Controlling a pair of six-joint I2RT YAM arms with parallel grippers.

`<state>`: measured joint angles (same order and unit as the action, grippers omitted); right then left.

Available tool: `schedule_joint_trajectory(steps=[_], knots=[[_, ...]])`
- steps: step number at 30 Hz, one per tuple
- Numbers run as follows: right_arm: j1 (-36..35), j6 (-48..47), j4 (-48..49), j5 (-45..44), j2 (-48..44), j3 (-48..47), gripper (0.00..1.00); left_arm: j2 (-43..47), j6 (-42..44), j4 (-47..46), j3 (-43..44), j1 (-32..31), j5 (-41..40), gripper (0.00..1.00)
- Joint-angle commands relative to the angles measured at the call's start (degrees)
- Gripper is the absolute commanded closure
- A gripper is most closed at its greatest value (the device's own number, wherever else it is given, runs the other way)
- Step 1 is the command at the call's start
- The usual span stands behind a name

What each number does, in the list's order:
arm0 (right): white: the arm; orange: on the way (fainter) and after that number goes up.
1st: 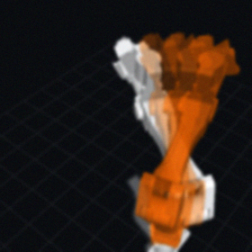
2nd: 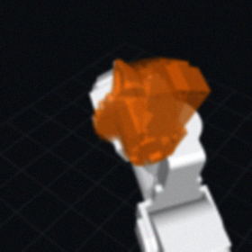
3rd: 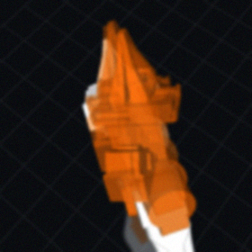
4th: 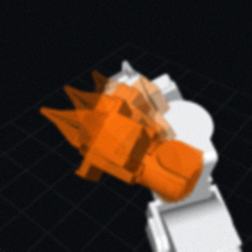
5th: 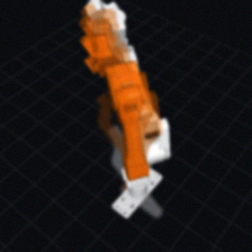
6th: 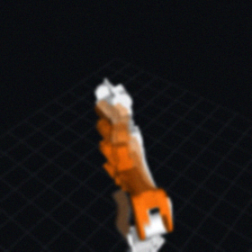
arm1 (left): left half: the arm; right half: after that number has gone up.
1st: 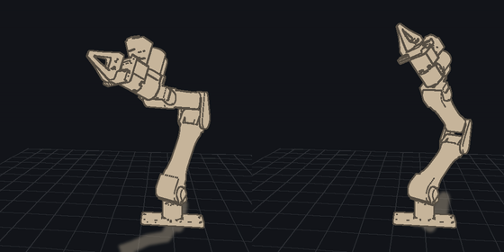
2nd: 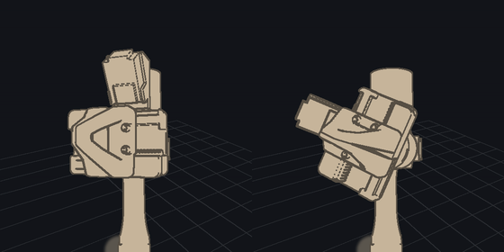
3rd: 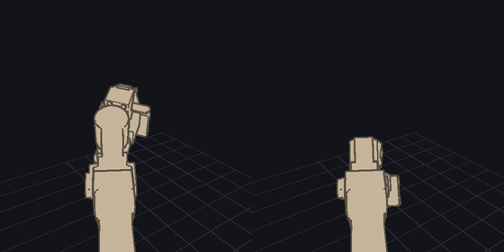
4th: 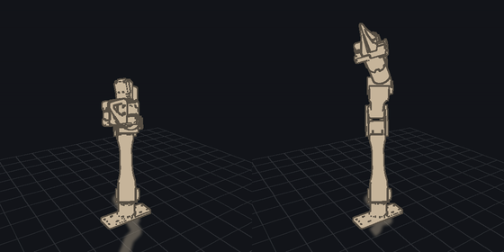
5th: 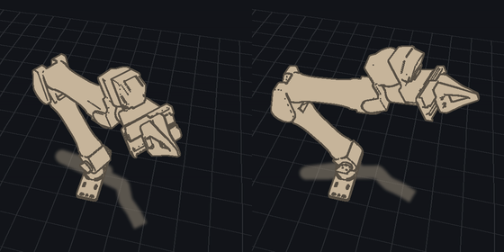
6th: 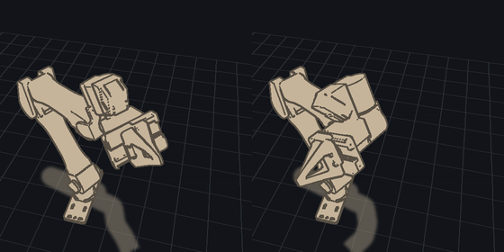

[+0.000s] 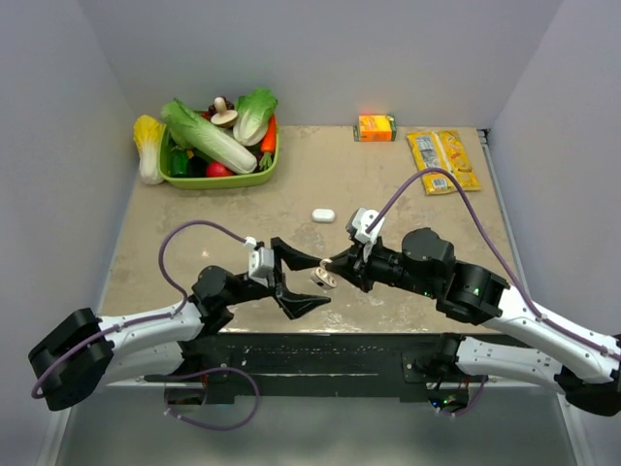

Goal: Insert the wireless bluetooth earbuds into the charging case
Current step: Adjust the charging case.

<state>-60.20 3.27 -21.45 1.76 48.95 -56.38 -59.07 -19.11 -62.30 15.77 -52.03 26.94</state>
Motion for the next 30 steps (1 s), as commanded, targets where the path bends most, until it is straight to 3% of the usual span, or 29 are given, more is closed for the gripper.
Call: schedule_joint_trajectory(steps=[1,10,22,30], knots=[[-2.11,-5.82,-1.93,-1.94,-0.34,-2.07,1.00,-3.41,-5.05,-0.19,4.52,0.97,14.01,0.12],[-2.81,-6.70,-3.51,-1.94,0.97,-2.33,1.00,-5.09,-4.53,2.54,7.96,1.05,18.50,0.29],[-2.90,-5.99,-2.63,-0.53,1.15,-1.63,1.00,-5.09,-3.30,2.89,7.26,1.14,16.74,0.50],[-2.99,-5.82,-2.45,-0.27,1.24,-1.45,1.00,-5.00,-3.21,2.36,6.82,1.49,15.78,0.55]])
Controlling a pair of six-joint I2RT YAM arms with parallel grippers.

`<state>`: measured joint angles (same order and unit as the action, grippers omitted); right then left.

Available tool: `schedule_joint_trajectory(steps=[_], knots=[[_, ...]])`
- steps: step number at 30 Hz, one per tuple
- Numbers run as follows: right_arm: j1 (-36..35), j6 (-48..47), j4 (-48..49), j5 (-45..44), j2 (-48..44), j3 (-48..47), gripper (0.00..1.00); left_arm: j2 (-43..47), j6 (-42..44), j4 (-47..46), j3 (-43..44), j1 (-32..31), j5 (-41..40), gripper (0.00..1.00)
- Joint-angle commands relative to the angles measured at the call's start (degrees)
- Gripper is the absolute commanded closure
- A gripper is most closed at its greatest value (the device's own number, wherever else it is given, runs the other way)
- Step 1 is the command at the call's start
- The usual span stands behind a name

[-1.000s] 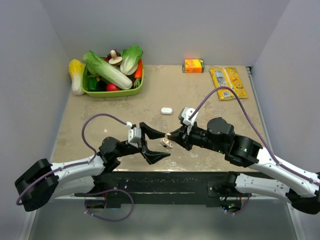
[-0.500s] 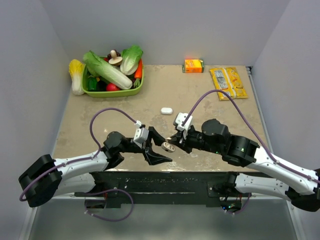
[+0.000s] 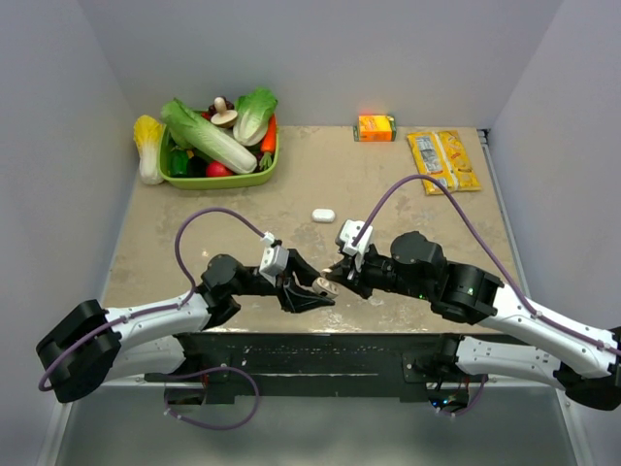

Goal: Insert the wireless bluetooth earbuds into the charging case
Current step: Adjust the charging case, then pick up the earbud from the center of the board.

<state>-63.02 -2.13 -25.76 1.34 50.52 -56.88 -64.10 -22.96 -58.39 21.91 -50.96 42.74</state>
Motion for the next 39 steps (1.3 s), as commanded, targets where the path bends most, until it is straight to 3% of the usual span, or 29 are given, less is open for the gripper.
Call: schedule_joint_trajectory(steps=[1,3,4,6,7,8,12,13,17,23,26,30,34,39], knots=[[-0.08,-0.50,1.85,0.15,-0.34,-0.86,1.00,-0.06,0.81,-1.55,0.68,0.42,-0.03,0.59],[-0.08,-0.33,1.94,0.24,-0.34,-0.77,1.00,-0.24,0.99,-1.55,0.59,0.42,-0.11,0.64],[-0.08,-0.33,1.94,0.24,-0.34,-0.69,1.00,-0.33,1.08,-1.64,0.59,0.34,-0.20,0.76],[-0.08,-0.15,2.29,0.15,-0.34,-0.69,1.00,-0.59,1.16,-2.25,0.24,0.42,-0.73,0.87],[-0.08,-0.07,2.38,0.06,-0.42,-0.51,1.00,-0.68,1.16,-2.51,-0.02,0.34,-0.99,0.98],[-0.08,0.11,2.47,-0.29,-0.34,-0.51,1.00,-0.59,0.99,-2.95,-0.29,0.42,-1.25,1.00],[-0.08,0.28,2.56,-0.99,-0.60,-0.42,1.00,-0.15,1.08,-4.45,-1.52,0.42,-2.40,1.00],[-0.08,0.63,2.64,-1.25,-0.51,-0.42,0.95,-0.07,1.16,-4.62,-1.69,0.42,-2.49,1.00],[-0.17,6.23,5.61,-5.63,-1.65,0.28,0.60,0.64,1.16,-7.08,-3.19,0.42,-3.80,1.00],[1.49,16.70,13.71,-17.85,-5.87,3.18,0.43,2.92,1.16,-9.72,-7.58,0.25,-10.30,1.00],[8.05,22.14,11.97,-20.77,-4.03,3.97,0.42,6.08,1.16,-11.22,-12.06,-0.19,-17.23,1.00],[18.10,28.31,13.80,-12.34,0.09,10.37,0.47,13.01,1.60,-10.78,-19.08,-1.16,-30.83,1.00],[18.90,30.95,20.29,-9.09,6.94,19.41,0.58,18.38,2.13,-7.01,-21.91,-1.60,-38.51,1.00],[18.64,30.35,27.60,-4.17,14.59,22.16,0.59,23.21,2.13,-3.22,-23.84,-1.77,-42.64,1.00]])
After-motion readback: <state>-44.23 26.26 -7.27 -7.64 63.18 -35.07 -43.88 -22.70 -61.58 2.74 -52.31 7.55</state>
